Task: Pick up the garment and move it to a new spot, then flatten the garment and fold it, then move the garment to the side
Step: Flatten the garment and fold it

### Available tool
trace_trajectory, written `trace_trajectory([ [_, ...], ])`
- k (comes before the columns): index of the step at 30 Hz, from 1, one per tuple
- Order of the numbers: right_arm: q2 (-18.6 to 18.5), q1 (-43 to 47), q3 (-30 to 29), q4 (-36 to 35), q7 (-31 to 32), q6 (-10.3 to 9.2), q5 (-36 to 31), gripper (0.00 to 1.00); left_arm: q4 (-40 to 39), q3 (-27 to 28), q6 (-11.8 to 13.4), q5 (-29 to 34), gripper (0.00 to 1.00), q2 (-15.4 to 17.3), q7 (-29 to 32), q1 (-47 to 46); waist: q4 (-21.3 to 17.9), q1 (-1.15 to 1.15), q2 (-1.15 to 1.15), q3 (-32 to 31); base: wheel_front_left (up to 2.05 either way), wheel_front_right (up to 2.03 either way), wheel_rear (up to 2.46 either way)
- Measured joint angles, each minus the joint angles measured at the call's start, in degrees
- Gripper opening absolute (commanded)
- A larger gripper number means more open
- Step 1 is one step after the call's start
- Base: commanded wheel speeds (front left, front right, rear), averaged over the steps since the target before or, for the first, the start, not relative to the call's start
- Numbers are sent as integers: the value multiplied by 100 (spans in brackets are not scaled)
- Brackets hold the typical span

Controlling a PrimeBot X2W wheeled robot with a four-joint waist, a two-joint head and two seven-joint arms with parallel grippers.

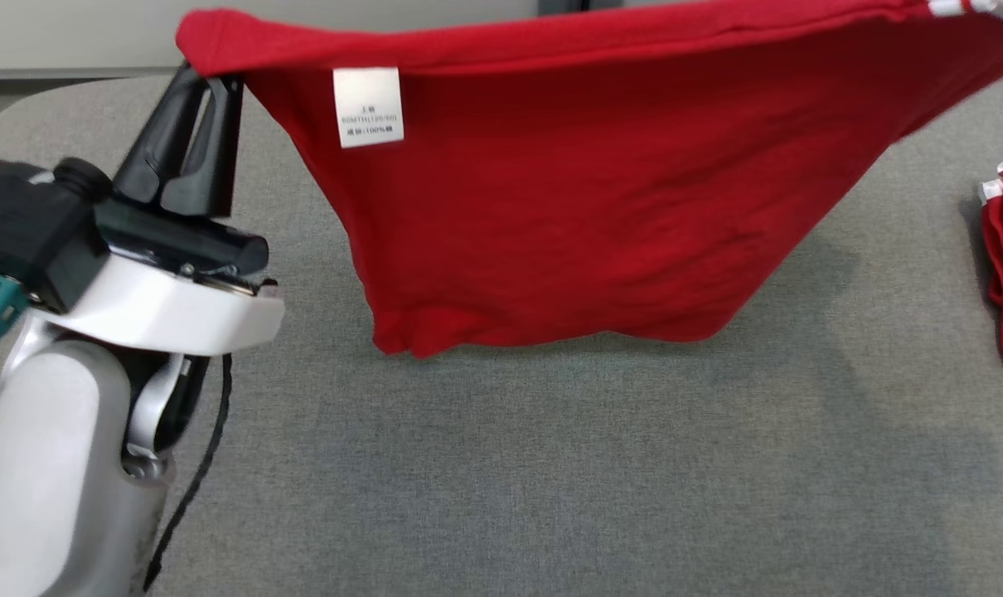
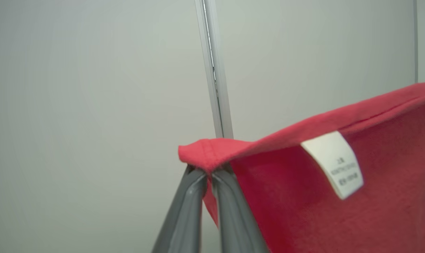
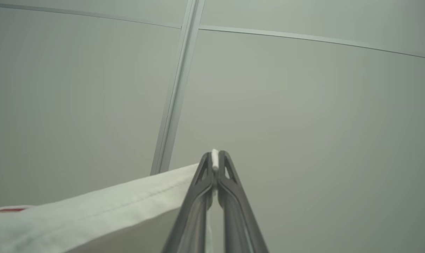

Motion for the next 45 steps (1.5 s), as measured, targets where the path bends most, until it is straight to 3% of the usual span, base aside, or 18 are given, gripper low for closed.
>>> trace_trajectory([
  [9, -91, -360, -107, -354, 334, 0, 55, 0, -385, 175, -26, -210, 0, 112, 458, -827, -149, 0, 0, -150, 0, 0, 0],
  [17, -119, -903, 104, 126, 383, 0, 260, 0, 370, 167, -154, -482, 0, -32, 491, -1575, -238, 0, 0, 155, 0, 0, 0],
  [25, -118, -2705, 787, 1544, -113, 0, 356, 0, 2248, 134, -413, -654, 0, -347, -120, -3231, -242, 0, 0, 667, 0, 0, 0],
  [33, 415, -4520, 1685, 3515, -1171, 0, 391, 0, 4303, 176, -554, -668, 0, -428, -957, -4689, -396, 0, 0, 868, 0, 0, 0],
  [39, 893, -4815, 2331, 4976, -1586, -1, 644, 0, 5777, -7, -613, -633, 0, -506, -1222, -4820, -493, 0, 0, 1042, 0, 0, 0],
  [45, 1246, -4357, 2889, 6037, -1761, -1, 1005, 0, 7014, 24, -653, -818, 0, -754, -1347, -4291, -528, 0, 0, 1297, 0, 0, 0],
])
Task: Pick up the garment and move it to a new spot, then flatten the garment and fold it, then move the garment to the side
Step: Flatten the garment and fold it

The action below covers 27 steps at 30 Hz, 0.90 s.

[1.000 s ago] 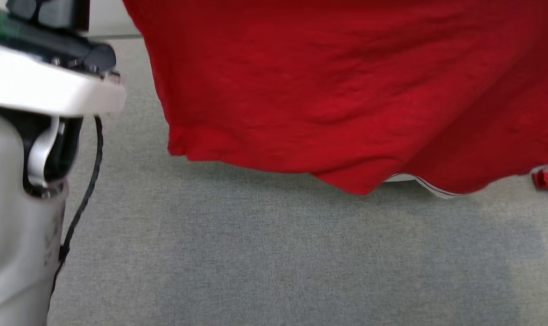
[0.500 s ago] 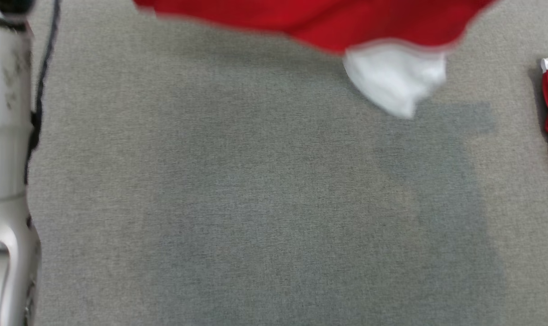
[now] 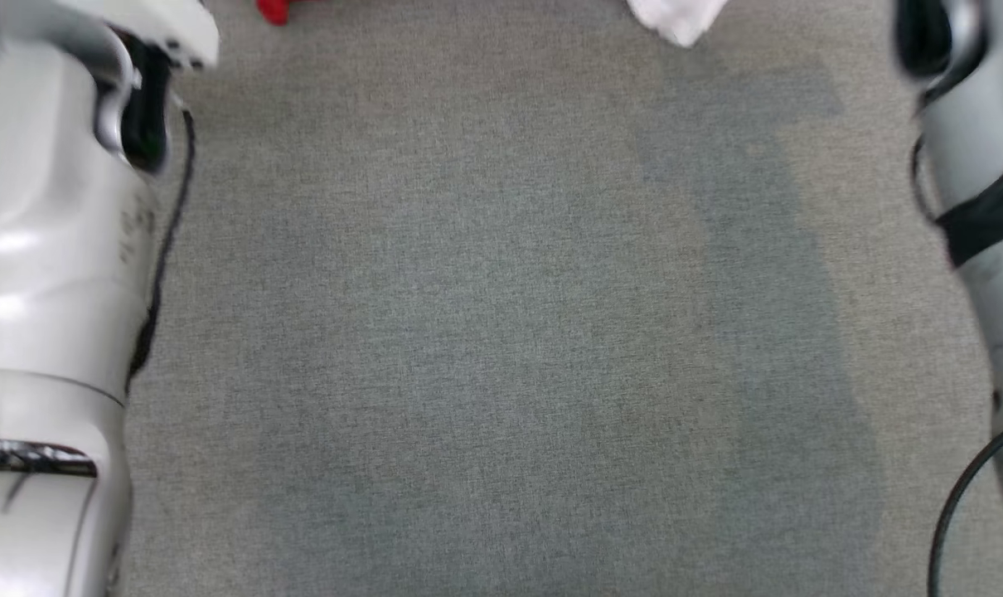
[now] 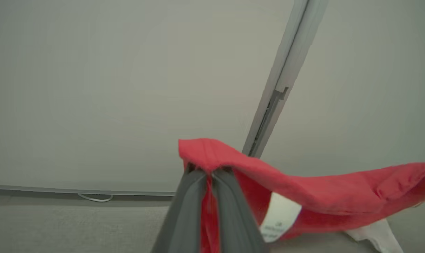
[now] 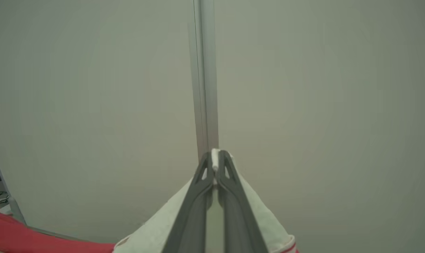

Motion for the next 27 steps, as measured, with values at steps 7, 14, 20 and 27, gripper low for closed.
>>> trace_trajectory([
  [7, 88, 816, 160, -55, -49, 0, 378, 0, 338, 108, -30, -210, 0, -163, -65, 507, 41, 0, 0, 231, 0, 0, 0],
  [14, -13, 2260, -301, -1319, -56, 0, 394, 0, -558, 335, -46, -23, 0, -164, -73, 1477, 90, 0, 0, 86, 0, 0, 0],
  [20, -41, 4109, -626, -2533, -56, 0, 224, 0, -1444, 628, -47, 127, 0, -207, -73, 2902, 83, 0, 0, -275, 0, 0, 0],
  [27, -19, 6488, -1223, -3980, -57, 0, -13, 0, -2763, 771, -49, 386, 0, -205, -73, 4866, 96, 0, 0, -904, 0, 0, 0],
])
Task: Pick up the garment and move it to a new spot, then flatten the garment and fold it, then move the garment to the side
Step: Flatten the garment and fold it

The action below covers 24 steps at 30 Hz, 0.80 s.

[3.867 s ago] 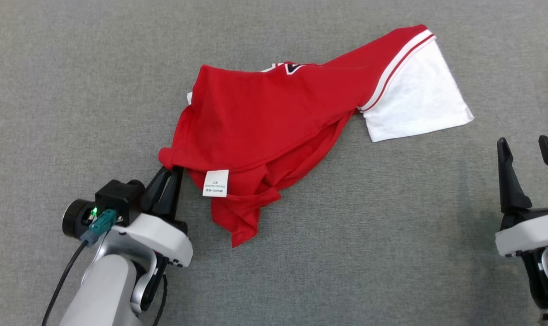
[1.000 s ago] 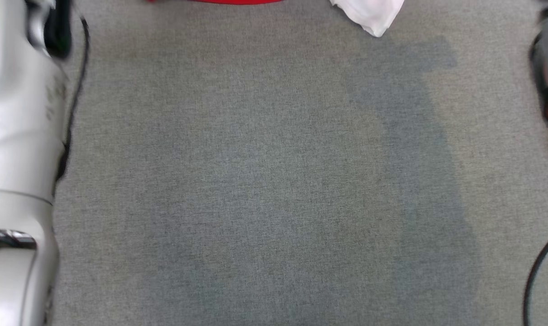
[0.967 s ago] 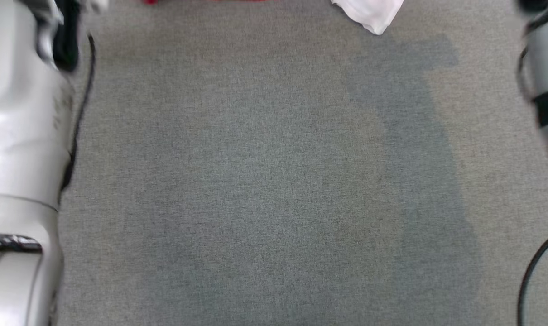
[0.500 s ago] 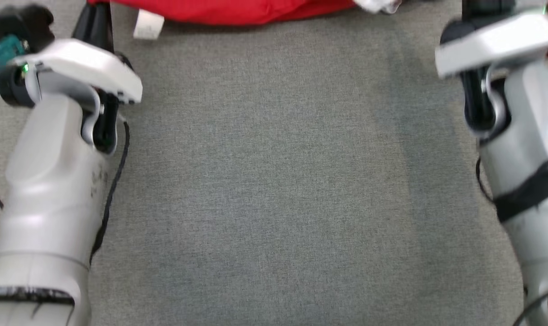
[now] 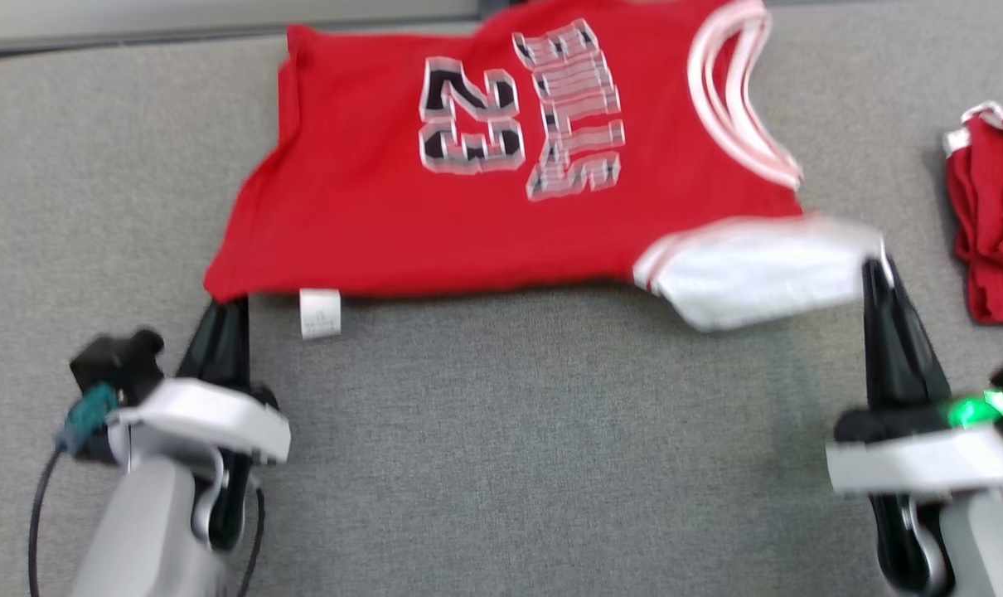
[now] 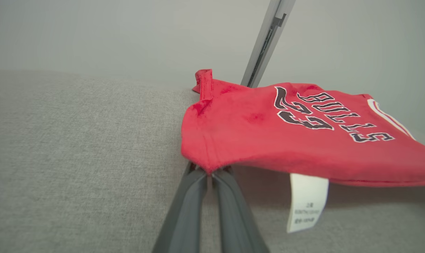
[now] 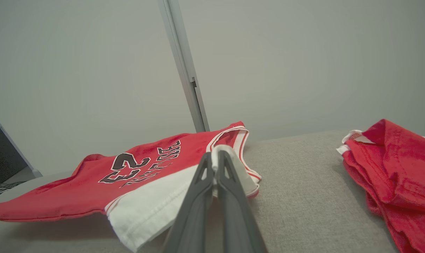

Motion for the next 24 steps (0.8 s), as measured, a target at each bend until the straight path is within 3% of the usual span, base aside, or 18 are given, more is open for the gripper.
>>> trace_trajectory([
  [3, -2, 717, -172, -546, 152, 0, -133, 0, -564, -42, 82, 99, 0, 24, 14, 679, 18, 0, 0, -253, 0, 0, 0],
  [13, 156, 2397, -770, -2349, 1263, 1, -478, 0, -3206, 198, 767, -9, 0, 194, 960, 2773, -15, 0, 0, -956, 0, 0, 0],
  [18, 261, 2778, -942, -2732, 1568, 1, -516, 0, -4011, 253, 991, -48, 0, 261, 1395, 3410, -17, 0, 0, -1167, 0, 0, 0],
  [24, 286, 2822, -1003, -2685, 1740, 1, -537, 0, -4242, 149, 1028, -59, 0, 312, 1809, 3533, -3, 0, 0, -1205, 0, 0, 0],
])
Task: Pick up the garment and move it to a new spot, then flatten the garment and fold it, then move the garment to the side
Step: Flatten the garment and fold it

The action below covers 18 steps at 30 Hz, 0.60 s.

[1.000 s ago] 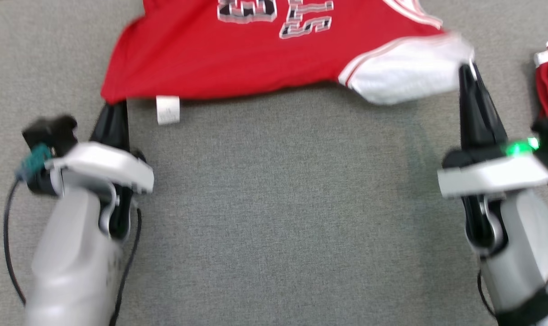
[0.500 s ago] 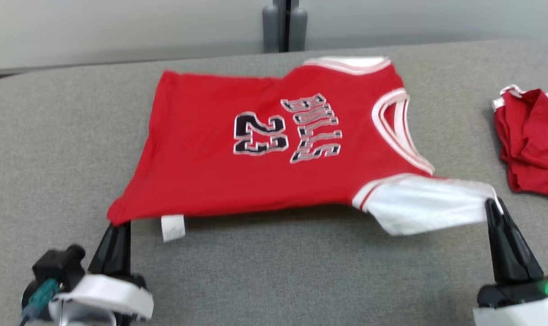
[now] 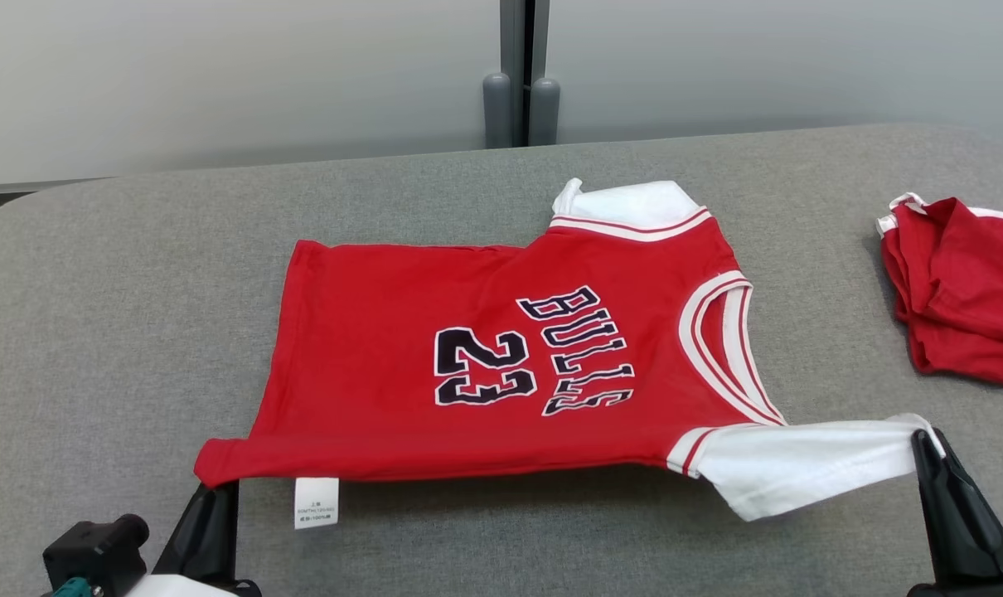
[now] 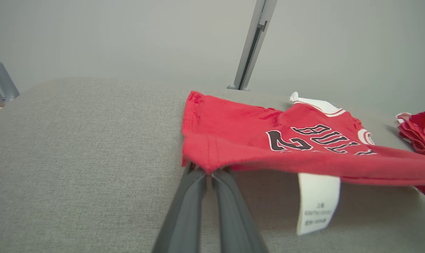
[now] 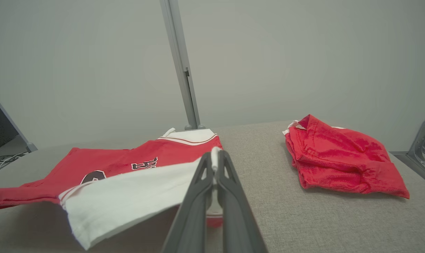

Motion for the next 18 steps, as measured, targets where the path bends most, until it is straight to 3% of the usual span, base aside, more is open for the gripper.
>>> trace_trajectory([
  [9, -232, -418, 308, 810, 137, -1, 65, 0, 298, -170, -71, -171, 0, 172, 733, -238, 0, 0, 0, 378, 0, 0, 0],
  [18, -549, -1683, 728, 1972, -148, -1, 276, 0, 973, -242, -361, -410, 0, 375, 1157, -1155, 25, 0, 0, 1042, 0, 0, 0],
])
